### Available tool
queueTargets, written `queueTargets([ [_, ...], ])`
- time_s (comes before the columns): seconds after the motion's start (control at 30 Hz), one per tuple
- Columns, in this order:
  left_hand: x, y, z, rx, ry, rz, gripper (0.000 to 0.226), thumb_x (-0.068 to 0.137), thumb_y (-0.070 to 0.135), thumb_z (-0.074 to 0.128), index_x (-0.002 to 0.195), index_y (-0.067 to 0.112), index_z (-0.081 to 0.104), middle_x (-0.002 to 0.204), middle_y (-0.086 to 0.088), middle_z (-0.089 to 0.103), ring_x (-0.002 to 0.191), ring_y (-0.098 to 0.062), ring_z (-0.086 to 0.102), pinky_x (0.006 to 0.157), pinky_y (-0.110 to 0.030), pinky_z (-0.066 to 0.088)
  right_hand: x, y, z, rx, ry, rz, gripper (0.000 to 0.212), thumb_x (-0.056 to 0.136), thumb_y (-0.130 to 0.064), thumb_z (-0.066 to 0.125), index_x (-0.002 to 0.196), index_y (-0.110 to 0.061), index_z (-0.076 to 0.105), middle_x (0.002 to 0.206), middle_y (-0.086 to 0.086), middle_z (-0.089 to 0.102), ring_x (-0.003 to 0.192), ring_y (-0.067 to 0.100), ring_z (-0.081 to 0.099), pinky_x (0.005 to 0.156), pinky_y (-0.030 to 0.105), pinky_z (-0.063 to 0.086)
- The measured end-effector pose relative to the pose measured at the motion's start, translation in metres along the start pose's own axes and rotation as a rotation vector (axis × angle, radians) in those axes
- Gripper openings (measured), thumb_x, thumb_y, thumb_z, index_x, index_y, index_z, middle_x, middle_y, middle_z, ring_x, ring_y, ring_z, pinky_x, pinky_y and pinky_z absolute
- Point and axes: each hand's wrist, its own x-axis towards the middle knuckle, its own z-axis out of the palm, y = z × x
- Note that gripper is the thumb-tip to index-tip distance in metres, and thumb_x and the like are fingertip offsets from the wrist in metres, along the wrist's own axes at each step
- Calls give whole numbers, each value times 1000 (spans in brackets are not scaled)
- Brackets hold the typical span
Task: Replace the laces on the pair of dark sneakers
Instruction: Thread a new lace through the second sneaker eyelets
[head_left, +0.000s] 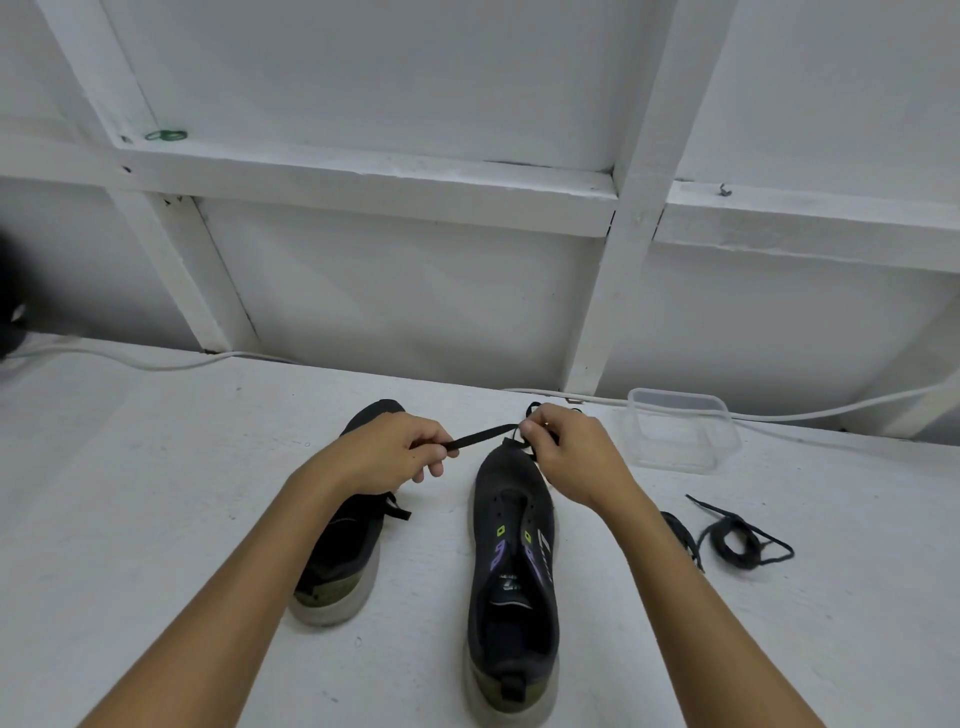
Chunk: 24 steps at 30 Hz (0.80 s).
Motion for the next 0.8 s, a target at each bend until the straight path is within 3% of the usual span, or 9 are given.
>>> queueTargets([
  [0.1,-1,-1,1,-53,7,-11,23,103,20,50,101,31,70,91,18,75,80,1,70,78,-32,56,3,6,-4,-20,50,11,25,101,-31,56,77,-35,57,56,-14,56,63,8,53,56,28,35],
  [0.17,4,3,8,-125,93,-18,20,102,18,51,100,28,68,90,16,76,84,1,72,84,-30,54,3,5,-2,0,102,22,14,101,-34,56,87,-36,58,57,-11,55,63,10,54,55,29,36],
  [0.23,9,9,16,-268,197,-76,14,100,17,53,99,25,64,90,12,77,85,2,72,81,-27,52,0,4,2,64,166,52,2,100,-38,56,102,-37,55,57,-7,54,63,12,56,57,32,39],
  [0.3,11,15,24,-448,271,-147,8,98,19,57,100,21,66,93,8,77,87,-1,73,78,-26,53,-6,5,6,103,180,54,6,99,-36,59,104,-33,57,60,-8,57,64,10,57,60,34,43],
  [0.43,10,19,41,-560,468,-202,9,94,28,68,100,23,71,91,8,70,80,-5,62,69,-18,45,-25,12,12,37,-3,5,8,93,-28,64,92,-33,70,82,-14,70,79,5,63,76,33,53],
  [0.53,8,20,62,-711,513,-221,6,93,21,70,99,19,70,88,3,72,72,-1,65,60,-10,46,-37,17,16,1,-120,-8,10,88,-26,67,87,-35,74,74,-16,67,77,3,62,78,33,55],
  [0.67,-1,15,88,-900,467,-207,6,92,4,68,94,10,71,84,-7,75,75,-4,72,65,-13,53,-41,18,23,-54,-149,-32,14,89,-25,68,96,-33,78,78,-16,62,79,3,59,78,32,54],
  [0.8,-10,8,108,-819,481,-189,11,89,2,70,92,12,73,83,-3,76,82,-10,73,75,-18,55,-41,18,30,-55,-152,-44,15,90,-28,70,101,-30,80,83,-13,63,82,8,60,80,36,54],
])
